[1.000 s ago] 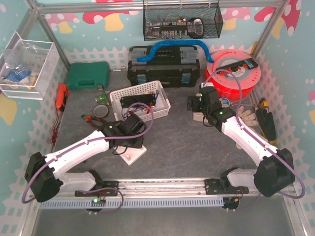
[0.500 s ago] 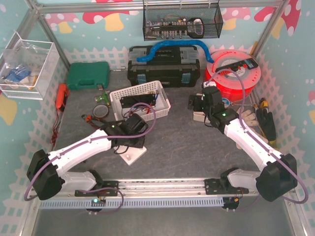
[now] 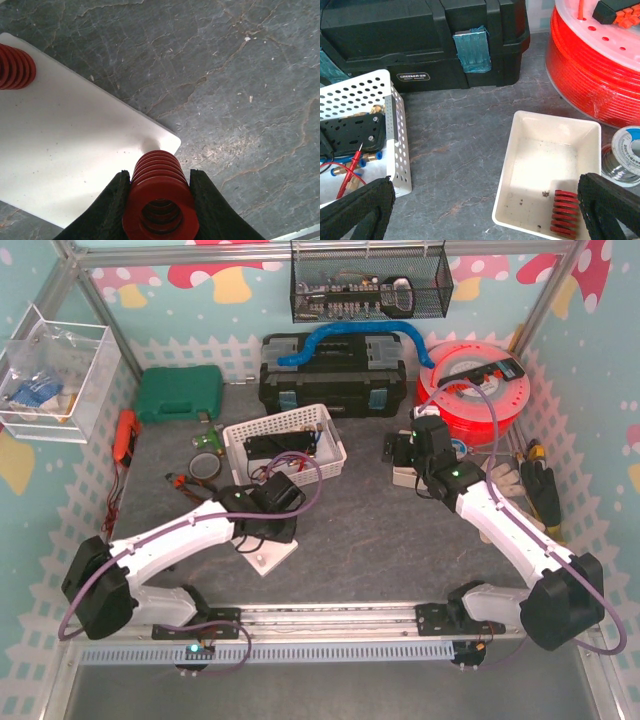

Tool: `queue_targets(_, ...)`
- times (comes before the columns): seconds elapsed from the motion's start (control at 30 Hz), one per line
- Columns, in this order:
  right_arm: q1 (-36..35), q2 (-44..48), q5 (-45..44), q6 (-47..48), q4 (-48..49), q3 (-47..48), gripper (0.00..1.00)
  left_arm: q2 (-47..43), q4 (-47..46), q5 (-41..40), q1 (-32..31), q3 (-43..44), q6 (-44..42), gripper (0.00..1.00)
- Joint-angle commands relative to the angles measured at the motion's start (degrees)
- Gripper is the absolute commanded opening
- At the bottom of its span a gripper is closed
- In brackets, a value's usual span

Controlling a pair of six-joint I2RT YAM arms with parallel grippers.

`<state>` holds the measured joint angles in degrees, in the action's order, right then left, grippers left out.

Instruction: Install the large spring

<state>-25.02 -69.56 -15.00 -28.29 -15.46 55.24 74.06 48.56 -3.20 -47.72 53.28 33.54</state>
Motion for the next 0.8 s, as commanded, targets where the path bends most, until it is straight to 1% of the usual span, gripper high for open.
queue_targets(0.0, 0.5, 1.8, -1.2, 0.8, -1.2, -0.6, 0.99, 1.6, -0.8, -0.2, -0.4, 0.1, -1.0, 0.2)
queue_targets(0.1, 0.6, 2.3, -1.5, 0.9, -1.2, -1.0, 0.99, 2.3, -0.7, -0.5, -0.4, 0.2, -0.9, 0.29)
queue_targets(0.23, 0.6, 2.6, -1.1, 0.2, -1.7, -1.3, 0.99, 2.4, -0.9, -1.1, -0.4, 0.5, -0.9, 0.36)
queue_targets(0.47, 0.8, 2.4, -3.3, -2.0, -4.9, 0.6, 0.99, 2.1, -0.5, -0.9, -0.4, 2.8, -1.5, 0.47)
queue_targets(0.63, 1.6, 1.7, -0.9, -4.2, -6.3, 2.2, 0.99, 1.6, 0.3, -1.0, -0.4, 5.5, -0.7, 0.49)
queue_targets(0.7, 3.0, -1.2, 0.6, -7.0, -9.8, 3.8, 0.98, 1.2, 0.6, -1.1, -0.3, 7.9, -0.5, 0.51)
queue_targets(0.77, 5.1, -5.2, 3.1, -9.2, -15.4, 6.2, 0.94, 0.7, 0.7, -1.1, 0.1, 10.3, -0.1, 0.53)
